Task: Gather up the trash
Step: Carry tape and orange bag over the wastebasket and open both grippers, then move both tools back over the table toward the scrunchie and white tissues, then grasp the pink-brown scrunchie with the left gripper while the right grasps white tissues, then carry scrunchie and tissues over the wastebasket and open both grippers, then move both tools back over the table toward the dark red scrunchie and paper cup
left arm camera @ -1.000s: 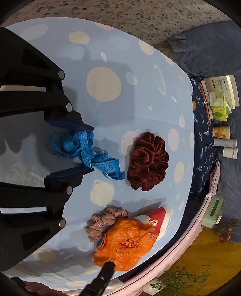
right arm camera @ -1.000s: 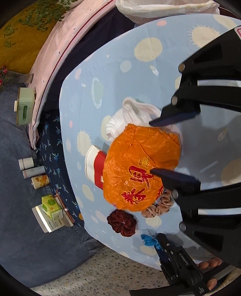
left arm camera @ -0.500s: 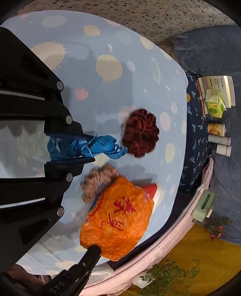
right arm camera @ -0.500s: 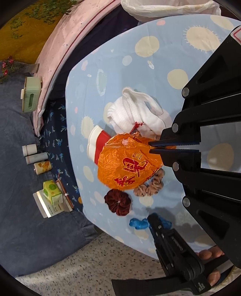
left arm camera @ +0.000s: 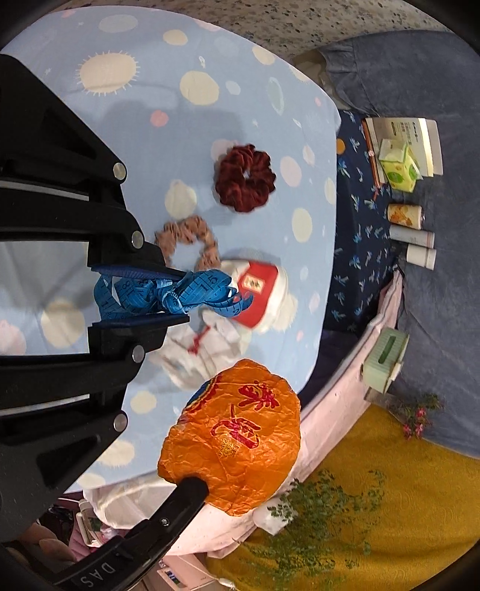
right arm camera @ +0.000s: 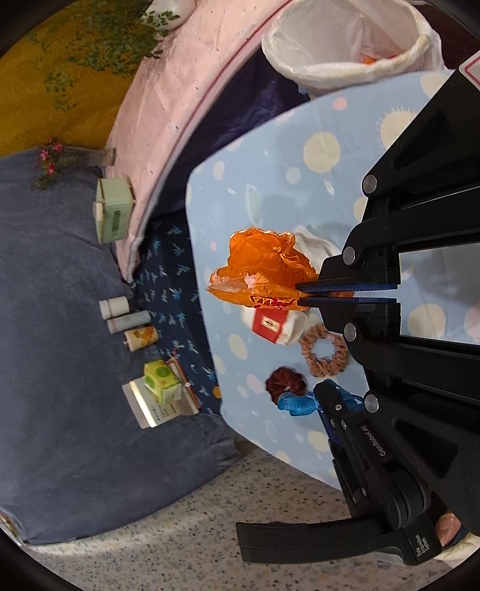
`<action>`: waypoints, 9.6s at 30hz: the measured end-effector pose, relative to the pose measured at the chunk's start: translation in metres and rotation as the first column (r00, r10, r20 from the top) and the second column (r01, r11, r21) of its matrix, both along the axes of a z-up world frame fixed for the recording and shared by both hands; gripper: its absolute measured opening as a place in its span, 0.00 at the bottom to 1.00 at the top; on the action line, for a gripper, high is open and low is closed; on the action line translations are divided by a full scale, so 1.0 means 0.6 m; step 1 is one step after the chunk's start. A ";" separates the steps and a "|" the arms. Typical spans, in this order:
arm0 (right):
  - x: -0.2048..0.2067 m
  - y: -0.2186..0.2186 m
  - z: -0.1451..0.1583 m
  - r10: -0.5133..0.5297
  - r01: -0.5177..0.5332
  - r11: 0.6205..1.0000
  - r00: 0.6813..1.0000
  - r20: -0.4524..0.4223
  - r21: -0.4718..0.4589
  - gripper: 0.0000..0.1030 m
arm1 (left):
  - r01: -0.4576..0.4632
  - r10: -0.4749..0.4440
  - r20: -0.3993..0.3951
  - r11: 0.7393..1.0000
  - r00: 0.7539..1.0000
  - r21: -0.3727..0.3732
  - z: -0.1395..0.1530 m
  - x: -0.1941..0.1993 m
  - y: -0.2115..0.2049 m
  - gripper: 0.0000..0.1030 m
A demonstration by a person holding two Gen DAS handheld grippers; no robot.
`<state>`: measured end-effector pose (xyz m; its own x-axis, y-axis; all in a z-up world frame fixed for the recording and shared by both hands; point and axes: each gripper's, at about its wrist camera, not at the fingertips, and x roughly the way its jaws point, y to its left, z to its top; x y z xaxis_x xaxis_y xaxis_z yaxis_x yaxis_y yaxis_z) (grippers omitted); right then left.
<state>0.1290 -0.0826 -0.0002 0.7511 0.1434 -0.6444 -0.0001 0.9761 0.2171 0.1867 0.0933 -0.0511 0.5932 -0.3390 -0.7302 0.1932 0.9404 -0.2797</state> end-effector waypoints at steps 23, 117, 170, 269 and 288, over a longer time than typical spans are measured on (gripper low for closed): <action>-0.091 -0.227 0.041 -0.272 0.269 0.962 0.959 0.079 0.046 0.02 | 0.279 -0.280 0.086 0.960 0.956 0.021 0.087 -0.044 -0.269 0.16; -0.034 -0.148 -0.038 -0.215 0.213 0.976 0.976 -0.046 -0.040 0.36 | -0.030 0.033 -0.053 0.998 0.998 0.061 -0.038 0.032 -0.106 0.65; 0.067 -0.071 -0.060 -0.112 0.117 0.991 0.991 -0.078 0.059 0.03 | -0.003 0.008 -0.063 0.997 0.998 0.082 -0.027 0.047 -0.112 0.11; -0.110 -0.332 -0.025 -0.425 0.427 0.902 0.904 -0.041 0.059 0.29 | 0.256 -0.257 -0.012 0.956 0.966 0.145 0.026 -0.038 -0.394 0.41; 0.010 -0.111 -0.033 -0.167 0.169 0.985 0.983 -0.077 0.019 0.49 | -0.087 0.096 -0.053 0.986 0.994 0.140 -0.028 0.056 -0.100 0.63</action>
